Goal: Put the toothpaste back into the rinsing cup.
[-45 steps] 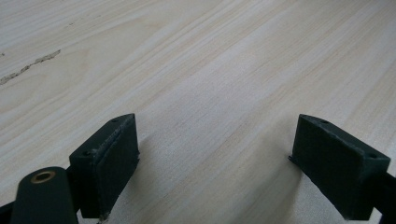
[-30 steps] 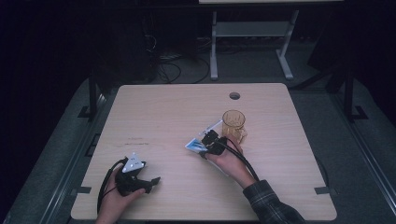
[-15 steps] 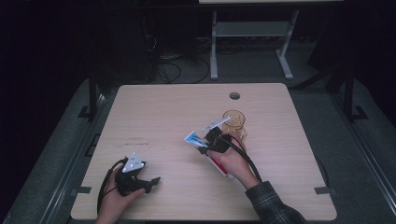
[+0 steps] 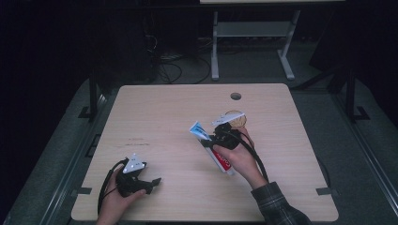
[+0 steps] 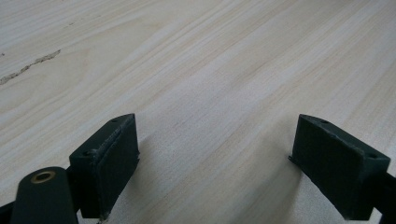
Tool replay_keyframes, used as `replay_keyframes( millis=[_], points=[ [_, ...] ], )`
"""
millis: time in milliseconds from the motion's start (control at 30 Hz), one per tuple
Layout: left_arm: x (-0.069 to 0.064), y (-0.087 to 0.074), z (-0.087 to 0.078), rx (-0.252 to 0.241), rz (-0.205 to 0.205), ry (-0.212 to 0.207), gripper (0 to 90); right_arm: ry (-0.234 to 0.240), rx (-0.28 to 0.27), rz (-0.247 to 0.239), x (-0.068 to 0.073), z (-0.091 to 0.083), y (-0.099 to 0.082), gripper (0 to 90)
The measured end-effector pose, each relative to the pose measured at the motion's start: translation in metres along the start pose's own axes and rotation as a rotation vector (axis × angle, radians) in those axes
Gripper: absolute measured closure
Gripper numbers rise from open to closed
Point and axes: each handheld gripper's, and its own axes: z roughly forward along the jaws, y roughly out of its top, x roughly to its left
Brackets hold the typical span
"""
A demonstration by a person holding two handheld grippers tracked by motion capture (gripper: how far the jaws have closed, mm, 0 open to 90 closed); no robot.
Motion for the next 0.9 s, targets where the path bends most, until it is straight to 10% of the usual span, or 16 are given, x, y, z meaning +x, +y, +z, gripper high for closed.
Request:
replay_keyframes(
  millis=[900],
  points=[
    [0.000,0.000,0.000,0.000,0.001,0.001,13.4,0.047,-0.265,-0.002,-0.012,-0.046,0.011,72.5]
  ],
)
